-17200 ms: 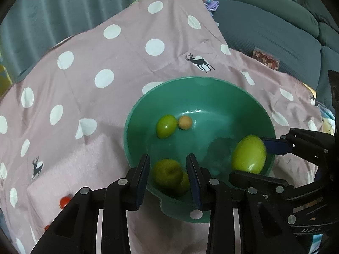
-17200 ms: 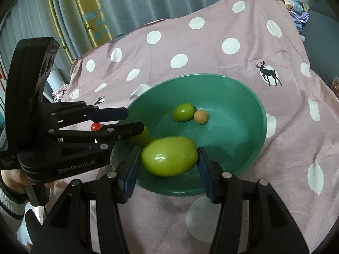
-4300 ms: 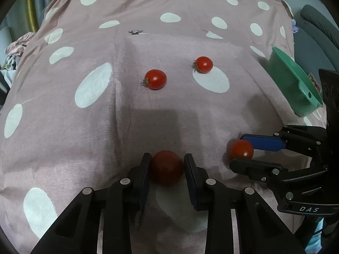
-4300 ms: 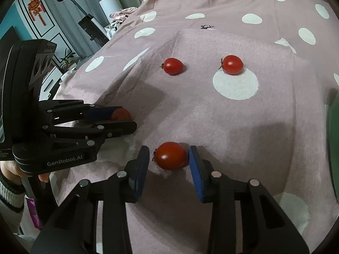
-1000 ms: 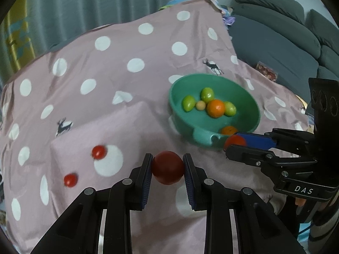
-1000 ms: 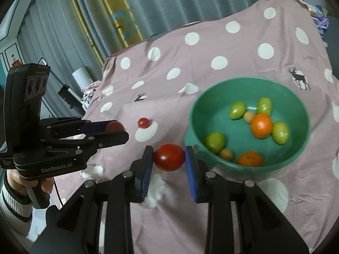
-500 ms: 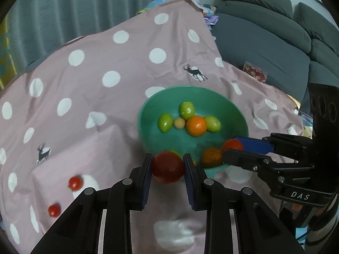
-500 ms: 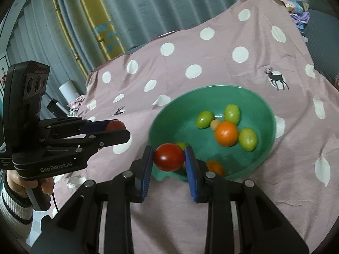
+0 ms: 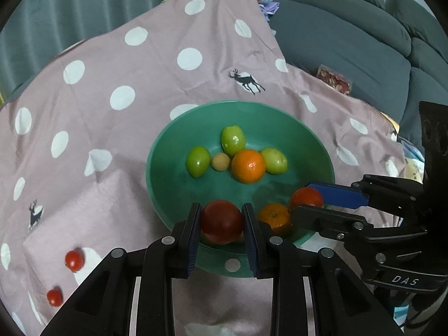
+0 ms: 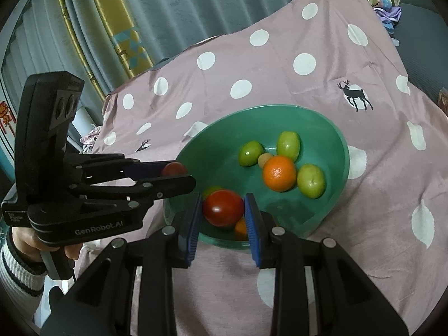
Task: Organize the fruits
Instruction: 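Carry the cherry tomatoes in both tools over the green basin, then open both tools to drop the tomatoes into the basin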
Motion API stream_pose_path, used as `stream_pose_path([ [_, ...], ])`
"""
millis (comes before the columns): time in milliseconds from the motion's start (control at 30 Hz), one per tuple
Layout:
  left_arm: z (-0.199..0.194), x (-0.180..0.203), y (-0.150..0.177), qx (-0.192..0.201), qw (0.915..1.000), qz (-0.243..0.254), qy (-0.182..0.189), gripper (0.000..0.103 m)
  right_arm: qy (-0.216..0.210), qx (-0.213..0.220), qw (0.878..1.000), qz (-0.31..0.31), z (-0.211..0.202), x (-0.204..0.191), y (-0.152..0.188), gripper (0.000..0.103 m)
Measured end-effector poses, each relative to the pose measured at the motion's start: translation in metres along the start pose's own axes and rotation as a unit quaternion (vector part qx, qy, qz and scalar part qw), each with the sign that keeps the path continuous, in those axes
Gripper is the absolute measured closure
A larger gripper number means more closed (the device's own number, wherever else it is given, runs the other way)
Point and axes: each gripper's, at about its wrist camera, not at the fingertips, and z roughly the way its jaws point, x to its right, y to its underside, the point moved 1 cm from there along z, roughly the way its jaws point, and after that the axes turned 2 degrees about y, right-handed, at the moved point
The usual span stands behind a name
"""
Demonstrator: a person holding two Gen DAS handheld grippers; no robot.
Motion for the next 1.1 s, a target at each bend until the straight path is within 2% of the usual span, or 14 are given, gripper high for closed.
stream_pose_path([
  [400, 0.006, -0.003, 0.004, -0.009, 0.9999, -0.005, 0.002, 0.074, 0.005, -0.007, 1.0, 0.001, 0.004, 0.002, 0.001, 0.07],
  [533, 0.003, -0.004, 0.007, -0.009, 0.9999, -0.009, -0.002, 0.074, 0.005, -0.004, 1.0, 0.003, 0.001, 0.001, 0.001, 0.067],
  [600, 0.001, -0.005, 0.009, -0.008, 0.9999, -0.012, -0.004, 0.071, 0.005, -0.002, 1.0, 0.004, -0.001, 0.0, 0.001, 0.064],
  [733, -0.011, -0.006, 0.016, -0.001, 0.9996, -0.02, -0.02, 0.047, 0.006, 0.001, 1.0, 0.008, -0.008, -0.002, 0.004, 0.06],
  [1033, -0.052, -0.022, 0.044, 0.015, 0.9969, -0.053, -0.056, 0.044, 0.002, 0.011, 1.0, 0.004, -0.031, -0.017, 0.009, 0.053],
  [1100, -0.06, -0.024, 0.052, 0.017, 0.9962, -0.057, -0.064, 0.04, -0.001, 0.011, 1.0, 0.002, -0.036, -0.022, 0.01, 0.05],
])
